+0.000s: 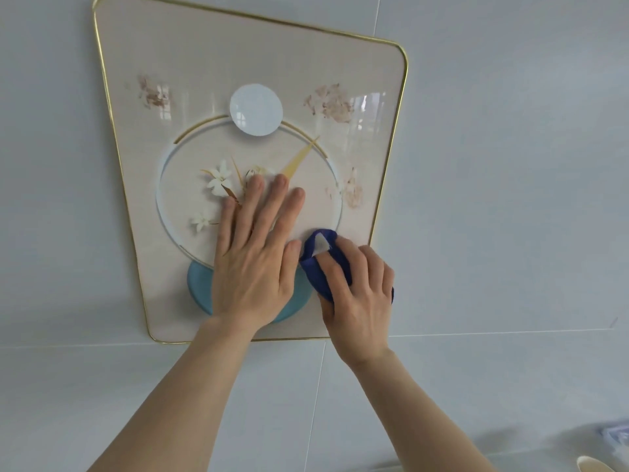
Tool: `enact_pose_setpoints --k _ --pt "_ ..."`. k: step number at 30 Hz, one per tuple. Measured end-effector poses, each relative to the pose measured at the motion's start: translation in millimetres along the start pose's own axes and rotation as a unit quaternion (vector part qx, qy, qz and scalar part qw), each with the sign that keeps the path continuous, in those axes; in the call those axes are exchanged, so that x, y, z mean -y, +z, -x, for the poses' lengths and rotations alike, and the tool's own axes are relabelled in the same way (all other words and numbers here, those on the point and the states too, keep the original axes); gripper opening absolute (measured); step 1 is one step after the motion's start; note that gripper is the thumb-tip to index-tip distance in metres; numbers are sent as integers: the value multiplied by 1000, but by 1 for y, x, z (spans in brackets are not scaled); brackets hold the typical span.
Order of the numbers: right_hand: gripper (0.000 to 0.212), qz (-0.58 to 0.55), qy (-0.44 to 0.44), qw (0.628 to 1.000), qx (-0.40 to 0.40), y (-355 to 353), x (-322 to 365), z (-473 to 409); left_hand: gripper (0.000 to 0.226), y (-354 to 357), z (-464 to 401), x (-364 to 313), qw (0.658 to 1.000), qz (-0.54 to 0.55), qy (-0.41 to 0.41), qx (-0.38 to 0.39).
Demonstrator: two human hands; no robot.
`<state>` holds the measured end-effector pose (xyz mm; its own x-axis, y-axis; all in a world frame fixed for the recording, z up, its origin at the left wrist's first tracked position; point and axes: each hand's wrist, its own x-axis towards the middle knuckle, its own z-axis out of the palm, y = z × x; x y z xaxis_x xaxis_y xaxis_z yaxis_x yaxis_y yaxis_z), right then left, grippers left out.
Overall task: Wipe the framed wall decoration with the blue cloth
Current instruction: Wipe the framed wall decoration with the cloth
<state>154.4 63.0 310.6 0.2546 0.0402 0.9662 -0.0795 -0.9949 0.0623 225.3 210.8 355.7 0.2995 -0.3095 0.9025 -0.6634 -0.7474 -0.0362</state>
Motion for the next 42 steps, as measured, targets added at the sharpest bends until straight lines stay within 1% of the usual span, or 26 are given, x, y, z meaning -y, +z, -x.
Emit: enact_pose_setpoints --k 3,8,10,11,13,15,17,20,21,23,25,26,28,29,30,32,33,34,35,36,38,40,42 --pt "31 19 -28 999 14 6 -1 22 58 7 0 2 1000 -10 3 -16" --pt "12 66 -105 991 42 -3 -15 37 58 14 1 4 999 -21 9 -42" --pt "13 73 -115 990 36 -8 -22 32 59 15 1 4 999 -24 10 -45" --pt "14 70 -103 992 27 -10 -24 28 59 16 1 5 999 -23 10 -45" --pt "20 51 -45 998 -5 -13 -29 17 59 16 1 4 999 -21 10 -48" --pt "33 43 4 998 -36 -12 -34 4 58 17 0 2 998 -25 6 -56" --pt "41 47 18 998 -41 -10 -33 -1 58 18 0 2 998 -21 3 -60" --pt "42 25 36 998 -36 -6 -24 4 58 20 1 2 998 -27 1 -59" --pt "42 22 35 999 -28 -6 -22 9 58 19 1 2 998 -27 2 -57" --pt "40 23 -2 1000 6 -8 -19 26 58 19 1 1 998 -22 3 -57" --pt "43 15 -40 997 63 -15 -19 39 59 18 1 2 998 -22 2 -52" --pt "45 2 -43 995 91 -21 -20 41 59 18 1 2 999 -22 2 -50" --pt "43 -44 -15 990 132 -31 -23 36 59 16 2 2 999 -20 -1 -50" --pt "39 -79 19 987 139 -37 -23 30 60 16 2 2 999 -20 -1 -51" --pt "35 -126 70 981 133 -45 -22 22 60 16 2 2 999 -18 -2 -50" --pt "28 -216 196 953 87 -60 -21 -4 61 15 2 1 999 -15 -4 -51" --pt "24 -246 244 936 59 -67 -23 -20 60 15 1 1 999 -14 -6 -52" --pt "20 -264 273 924 36 -71 -24 -37 60 16 1 0 998 -12 -7 -54" --pt "17 -269 280 922 13 -74 -26 -54 59 16 1 0 998 -10 -8 -56" --pt "18 -267 268 926 -10 -74 -26 -70 59 16 1 0 998 -11 -7 -57" --pt "27 -241 213 946 -43 -68 -25 -95 59 16 0 0 998 -17 -5 -57" --pt "40 -186 152 969 -54 -55 -24 -110 58 16 0 0 998 -15 -4 -59" --pt "47 -129 103 985 -54 -42 -21 -118 58 17 0 1 998 -13 -3 -64"
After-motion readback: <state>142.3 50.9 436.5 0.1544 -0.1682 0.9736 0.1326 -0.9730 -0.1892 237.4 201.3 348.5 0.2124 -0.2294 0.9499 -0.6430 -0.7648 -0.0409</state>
